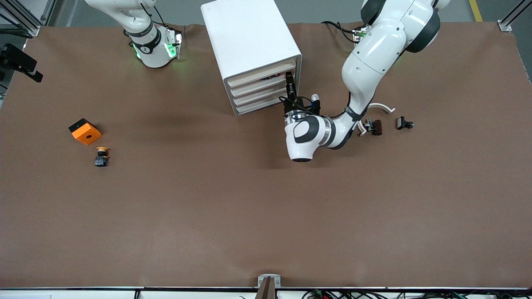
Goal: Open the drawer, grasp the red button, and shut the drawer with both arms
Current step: 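Pull the upper drawer open with the left gripper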
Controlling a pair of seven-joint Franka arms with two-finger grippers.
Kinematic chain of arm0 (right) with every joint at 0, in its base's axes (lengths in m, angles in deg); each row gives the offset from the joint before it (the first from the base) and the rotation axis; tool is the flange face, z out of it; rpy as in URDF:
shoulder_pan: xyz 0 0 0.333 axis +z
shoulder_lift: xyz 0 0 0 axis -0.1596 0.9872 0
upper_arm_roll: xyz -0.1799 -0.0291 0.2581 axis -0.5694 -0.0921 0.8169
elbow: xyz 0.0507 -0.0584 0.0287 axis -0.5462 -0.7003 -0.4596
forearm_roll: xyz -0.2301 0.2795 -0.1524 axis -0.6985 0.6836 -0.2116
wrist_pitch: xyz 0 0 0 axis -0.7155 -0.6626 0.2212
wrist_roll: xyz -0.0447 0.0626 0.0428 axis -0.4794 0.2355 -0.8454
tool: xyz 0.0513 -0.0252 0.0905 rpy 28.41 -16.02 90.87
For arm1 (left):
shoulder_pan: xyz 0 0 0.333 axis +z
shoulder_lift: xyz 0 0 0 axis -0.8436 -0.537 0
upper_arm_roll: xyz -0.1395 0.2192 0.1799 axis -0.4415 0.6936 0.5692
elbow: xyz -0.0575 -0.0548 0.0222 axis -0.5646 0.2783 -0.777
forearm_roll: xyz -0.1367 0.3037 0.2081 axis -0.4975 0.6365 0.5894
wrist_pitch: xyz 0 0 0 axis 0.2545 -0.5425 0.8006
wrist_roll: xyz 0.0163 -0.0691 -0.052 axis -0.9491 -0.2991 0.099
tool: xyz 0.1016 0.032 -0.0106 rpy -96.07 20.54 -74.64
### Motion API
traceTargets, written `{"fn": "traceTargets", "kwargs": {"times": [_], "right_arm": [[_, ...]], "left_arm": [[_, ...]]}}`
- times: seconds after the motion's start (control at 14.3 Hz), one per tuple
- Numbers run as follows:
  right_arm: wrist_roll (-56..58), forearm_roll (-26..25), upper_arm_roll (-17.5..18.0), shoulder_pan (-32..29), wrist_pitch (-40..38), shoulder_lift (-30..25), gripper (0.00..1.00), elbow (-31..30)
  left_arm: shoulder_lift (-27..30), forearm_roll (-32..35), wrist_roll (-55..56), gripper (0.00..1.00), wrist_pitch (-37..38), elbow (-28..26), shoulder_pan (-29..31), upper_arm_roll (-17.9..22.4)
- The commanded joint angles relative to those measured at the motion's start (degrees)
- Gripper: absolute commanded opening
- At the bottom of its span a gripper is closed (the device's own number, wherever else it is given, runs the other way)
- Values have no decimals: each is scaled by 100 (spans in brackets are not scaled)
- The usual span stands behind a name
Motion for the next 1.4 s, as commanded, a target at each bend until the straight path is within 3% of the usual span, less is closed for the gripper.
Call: {"fn": "traceTargets", "kwargs": {"times": [0.0, 0.28, 0.63, 1.05, 1.33], "right_arm": [[-14, 24, 0, 45, -33, 427, 100, 160], [56, 50, 9, 1, 2, 825, 100, 283], [56, -3, 9, 2, 46, 904, 100, 310], [56, -30, 0, -34, 64, 1615, 100, 538], [39, -47, -9, -77, 90, 1801, 100, 529]], "left_arm": [[-12, -8, 92, 14, 145, 99, 80, 46], [-3, 18, 110, 14, 145, 125, 264, 64], [-3, 88, 118, 15, 145, 275, 607, 82], [-3, 98, 118, 17, 154, 477, 1108, 82], [-12, 97, 127, 17, 154, 600, 1337, 82]]}}
